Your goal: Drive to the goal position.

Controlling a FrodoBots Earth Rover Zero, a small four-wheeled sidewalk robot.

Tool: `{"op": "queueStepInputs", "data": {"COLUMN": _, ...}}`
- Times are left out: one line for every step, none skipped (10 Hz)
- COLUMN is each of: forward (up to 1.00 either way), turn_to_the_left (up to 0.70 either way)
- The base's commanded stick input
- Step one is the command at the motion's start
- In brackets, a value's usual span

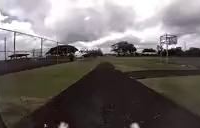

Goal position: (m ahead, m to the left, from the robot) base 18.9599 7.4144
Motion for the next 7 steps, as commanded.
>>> {"op": "queueStepInputs", "data": {"forward": 1.00, "turn_to_the_left": 0.00}}
{"op": "queueStepInputs", "data": {"forward": 1.00, "turn_to_the_left": 0.00}}
{"op": "queueStepInputs", "data": {"forward": 1.00, "turn_to_the_left": 0.00}}
{"op": "queueStepInputs", "data": {"forward": 1.00, "turn_to_the_left": 0.00}}
{"op": "queueStepInputs", "data": {"forward": 1.00, "turn_to_the_left": 0.00}}
{"op": "queueStepInputs", "data": {"forward": 1.00, "turn_to_the_left": 0.00}}
{"op": "queueStepInputs", "data": {"forward": 1.00, "turn_to_the_left": 0.00}}
